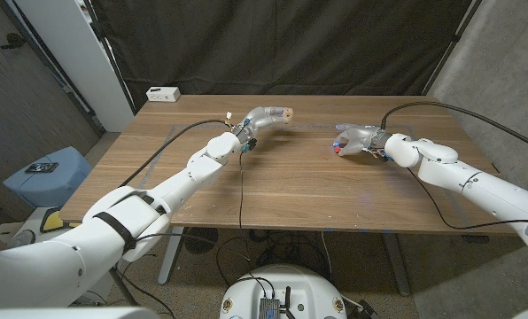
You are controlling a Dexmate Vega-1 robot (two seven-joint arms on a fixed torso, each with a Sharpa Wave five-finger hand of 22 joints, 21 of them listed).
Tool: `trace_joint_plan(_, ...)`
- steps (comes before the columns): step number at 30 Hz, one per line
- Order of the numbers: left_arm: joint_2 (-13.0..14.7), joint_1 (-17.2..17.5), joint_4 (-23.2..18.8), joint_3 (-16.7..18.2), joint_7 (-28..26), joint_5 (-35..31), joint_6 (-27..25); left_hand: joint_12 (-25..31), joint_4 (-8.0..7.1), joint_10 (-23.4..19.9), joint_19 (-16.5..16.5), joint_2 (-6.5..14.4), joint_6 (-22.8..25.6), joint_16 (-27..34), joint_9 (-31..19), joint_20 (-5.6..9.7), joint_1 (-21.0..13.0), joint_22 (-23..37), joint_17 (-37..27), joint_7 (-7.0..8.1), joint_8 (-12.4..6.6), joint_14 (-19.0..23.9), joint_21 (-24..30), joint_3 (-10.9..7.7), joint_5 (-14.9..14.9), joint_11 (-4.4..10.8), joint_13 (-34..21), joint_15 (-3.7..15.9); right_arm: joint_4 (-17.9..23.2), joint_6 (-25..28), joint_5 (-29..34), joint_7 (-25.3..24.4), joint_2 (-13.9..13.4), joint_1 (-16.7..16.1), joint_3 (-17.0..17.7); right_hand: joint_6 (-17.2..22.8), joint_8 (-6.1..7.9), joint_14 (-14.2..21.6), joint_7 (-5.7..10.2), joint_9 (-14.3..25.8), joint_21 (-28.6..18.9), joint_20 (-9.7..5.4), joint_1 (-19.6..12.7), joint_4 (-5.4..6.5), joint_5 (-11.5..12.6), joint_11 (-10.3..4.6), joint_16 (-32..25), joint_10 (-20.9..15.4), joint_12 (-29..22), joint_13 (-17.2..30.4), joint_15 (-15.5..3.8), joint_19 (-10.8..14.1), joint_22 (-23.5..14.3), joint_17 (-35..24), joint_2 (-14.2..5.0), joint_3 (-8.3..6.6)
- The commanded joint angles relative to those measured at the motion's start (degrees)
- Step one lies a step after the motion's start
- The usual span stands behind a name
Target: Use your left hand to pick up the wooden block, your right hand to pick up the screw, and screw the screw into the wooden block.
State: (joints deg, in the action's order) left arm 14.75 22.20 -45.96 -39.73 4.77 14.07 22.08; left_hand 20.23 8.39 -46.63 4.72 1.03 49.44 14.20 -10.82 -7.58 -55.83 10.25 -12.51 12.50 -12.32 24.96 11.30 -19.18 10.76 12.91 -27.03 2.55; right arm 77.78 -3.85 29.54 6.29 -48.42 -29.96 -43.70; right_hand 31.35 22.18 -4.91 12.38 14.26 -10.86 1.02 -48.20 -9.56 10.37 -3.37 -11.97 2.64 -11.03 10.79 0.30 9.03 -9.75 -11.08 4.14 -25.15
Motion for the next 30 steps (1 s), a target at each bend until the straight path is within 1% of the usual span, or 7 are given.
trace_joint_plan(1, -0.35, -0.37, 1.19, 0.15, 0.27, 0.39, 0.05, 0.41, -0.2, -0.61, -0.11, 0.62, 0.44, 0.36, -0.27, 0.14, -0.31, 0.19, -0.12, -0.08, -0.24, -0.14, 0.31, -0.11, 0.47, -0.14, -0.37, 5.92, -0.97, -0.64, 0.5, -0.74, 0.6, 0.66, -0.54, 1.32, 0.8, 0.55, -0.01, 0.41, -0.5, 0.03, -0.85, 0.17, 0.31, -0.24, -0.24, -0.71, -0.42, 0.21, -0.11, 0.44, -0.07, -0.1, -0.05, -0.14)
trace_joint_plan(2, -0.33, -0.35, 1.12, 0.17, 0.26, 0.43, -0.05, 0.4, -0.2, -0.62, -0.12, 0.62, 0.45, 0.38, -0.27, 0.11, -0.3, 0.19, -0.12, -0.08, -0.25, -0.11, 0.31, -0.1, 0.47, -0.14, -0.38, 5.91, -1.02, -0.71, 0.52, -0.76, 0.63, 0.71, -0.57, 1.46, 0.88, 0.59, -0.02, 0.43, -0.49, 0.05, -0.87, 0.17, 0.3, -0.17, -0.25, -0.8, -0.45, 0.21, -0.12, 0.45, -0.07, -0.1, -0.05, -0.13)
trace_joint_plan(3, -0.34, -0.32, 1.1, 0.22, 0.28, 0.53, -0.13, 0.39, -0.2, -0.62, -0.11, 0.63, 0.46, 0.37, -0.27, 0.1, -0.3, 0.19, -0.12, -0.08, -0.25, -0.14, 0.31, -0.09, 0.47, -0.14, -0.38, 5.91, -1.04, -0.71, 0.54, -0.77, 0.64, 0.73, -0.6, 2.31, 1.35, 0.63, -0.14, 0.55, -0.44, 0.09, -1.0, 0.19, 0.3, -0.18, -0.25, -0.93, -0.46, 0.21, -0.2, 0.4, -0.08, -0.12, -0.1, -0.11)
trace_joint_plan(4, -0.37, -0.32, 1.16, 0.25, 0.33, 0.61, -0.15, 0.38, -0.2, -0.62, -0.11, 0.63, 0.49, 0.37, -0.27, 0.12, -0.29, 0.19, -0.12, -0.09, -0.25, -0.14, 0.31, -0.08, 0.47, -0.14, -0.39, 5.92, -1.06, -0.69, 0.56, -0.78, 0.66, 0.75, -0.62, 2.58, 1.54, 0.65, -0.07, 0.62, -0.47, 0.01, -1.04, 0.2, 0.3, -0.24, -0.25, -0.99, -0.45, 0.21, -0.11, 0.51, -0.08, -0.14, -0.1, -0.08)
trace_joint_plan(11, -0.65, -0.44, 1.74, 0.32, 0.64, 0.97, -0.09, 0.33, -0.22, -0.65, -0.1, 0.69, 0.46, 0.39, -0.27, 0.11, -0.25, 0.19, -0.11, -0.07, -0.22, -0.11, 0.32, -0.02, 0.47, -0.14, -0.41, 5.85, -1.25, -0.78, 0.54, -1.13, 0.72, 0.74, -0.67, 3.56, 2.16, 0.82, -0.03, 0.82, -0.46, -0.05, -1.3, 0.18, 0.31, -0.16, -0.3, -1.2, -0.45, 0.22, -0.3, 0.61, -0.09, -0.16, -0.11, -0.02)
trace_joint_plan(17, -0.83, -0.51, 2.07, 0.31, 0.69, 1.09, -0.04, 0.28, -0.22, -0.68, -0.09, 0.73, 0.5, 0.39, -0.27, 0.15, -0.22, 0.19, -0.1, -0.08, -0.21, -0.11, 0.32, 0.03, 0.48, -0.14, -0.44, 5.88, -1.14, -0.76, 0.75, -1.27, 0.64, 0.72, -0.76, 4.15, 2.58, 0.97, 0.04, 0.98, -0.46, -0.08, -1.47, 0.17, 0.32, -0.26, -0.33, -1.4, -0.47, 0.22, -0.39, 0.7, -0.09, -0.19, -0.08, 0.05)
trace_joint_plan(30, -0.52, 0.13, 0.74, 0.37, 0.21, 1.18, -0.9, 0.2, -0.2, -0.73, -0.09, 0.79, 0.53, 0.4, -0.27, 0.09, -0.21, 0.19, -0.09, -0.08, -0.19, -0.12, 0.33, 0.1, 0.48, -0.15, -0.48, 5.81, -0.51, -0.61, 1.62, -1.09, 0.31, 0.8, -0.92, 4.51, 2.95, 0.91, 0.09, 1.17, -0.45, -0.05, -1.69, 0.2, 0.34, -0.25, -0.3, -1.37, -0.38, 0.22, -0.28, 0.81, -0.1, -0.24, -0.16, 0.09)
